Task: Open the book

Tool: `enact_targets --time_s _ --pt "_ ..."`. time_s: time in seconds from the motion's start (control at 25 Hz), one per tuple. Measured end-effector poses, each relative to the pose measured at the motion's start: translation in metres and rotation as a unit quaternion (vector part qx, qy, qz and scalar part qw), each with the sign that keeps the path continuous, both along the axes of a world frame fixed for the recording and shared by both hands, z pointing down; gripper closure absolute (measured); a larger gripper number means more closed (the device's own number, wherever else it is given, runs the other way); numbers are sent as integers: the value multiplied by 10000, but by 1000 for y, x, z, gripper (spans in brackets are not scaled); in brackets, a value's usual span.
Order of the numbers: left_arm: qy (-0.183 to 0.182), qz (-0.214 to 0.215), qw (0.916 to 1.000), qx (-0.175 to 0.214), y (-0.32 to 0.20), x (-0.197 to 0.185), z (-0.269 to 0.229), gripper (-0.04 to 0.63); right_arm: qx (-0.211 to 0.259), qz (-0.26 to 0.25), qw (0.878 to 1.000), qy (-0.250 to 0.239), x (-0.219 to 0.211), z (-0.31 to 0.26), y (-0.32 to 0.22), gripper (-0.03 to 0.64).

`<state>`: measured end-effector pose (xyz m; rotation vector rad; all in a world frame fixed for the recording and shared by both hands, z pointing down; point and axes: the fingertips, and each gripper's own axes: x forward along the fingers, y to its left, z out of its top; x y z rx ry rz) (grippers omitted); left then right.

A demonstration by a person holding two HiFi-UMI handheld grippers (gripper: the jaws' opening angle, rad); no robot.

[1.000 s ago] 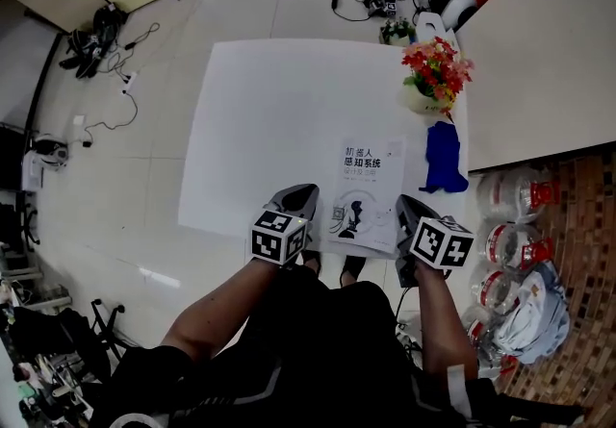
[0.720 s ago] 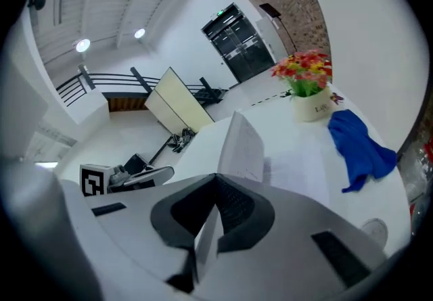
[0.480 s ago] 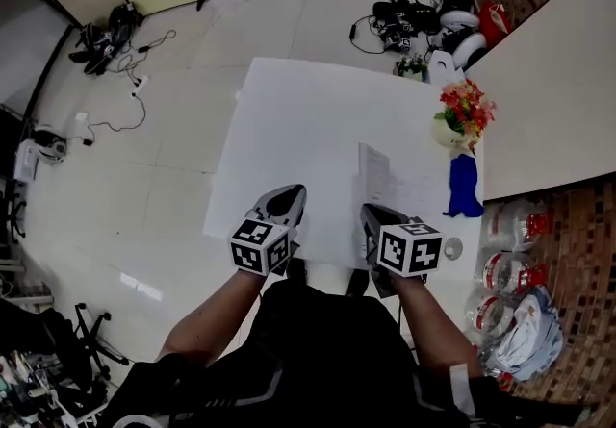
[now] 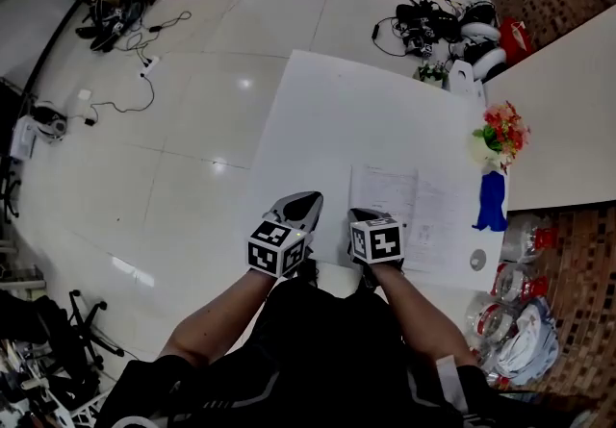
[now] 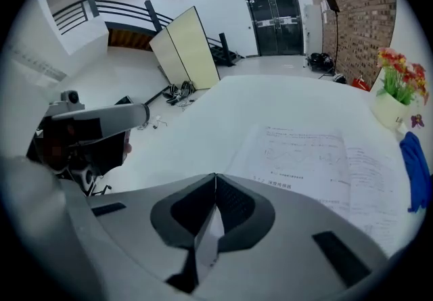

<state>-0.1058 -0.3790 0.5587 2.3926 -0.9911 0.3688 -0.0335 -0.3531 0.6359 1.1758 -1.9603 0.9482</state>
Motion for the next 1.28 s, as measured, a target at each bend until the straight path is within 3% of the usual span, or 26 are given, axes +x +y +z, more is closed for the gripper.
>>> enact_targets --time_s 0.32,0.48,0.64,0.76,0.92,1.12,1.28 --pt "-56 143 9995 -272 -3 -14 24 601 -44 56 10000 63 -13 34 0 614" --pt "-70 260 9994 -226 -2 -6 22 601 85 99 9999 74 -10 33 1 614" --pt "-43 335 9993 -154 -4 9 16 601 250 218 9993 -176 6 14 1 614" --pt "33 388 9992 51 -6 23 -1 600 682 531 9948 -540 31 -26 -6 614" --pt "127 396 9975 570 -14 41 -41 600 1686 981 9768 -885 86 -106 -17 614" --pt "673 460 9911 1057 -13 73 -108 600 3087 1125 9412 -792 166 -207 -14 614" --pt "728 516 9834 1578 -8 103 -147 600 3606 1396 9202 -604 219 -248 1 614"
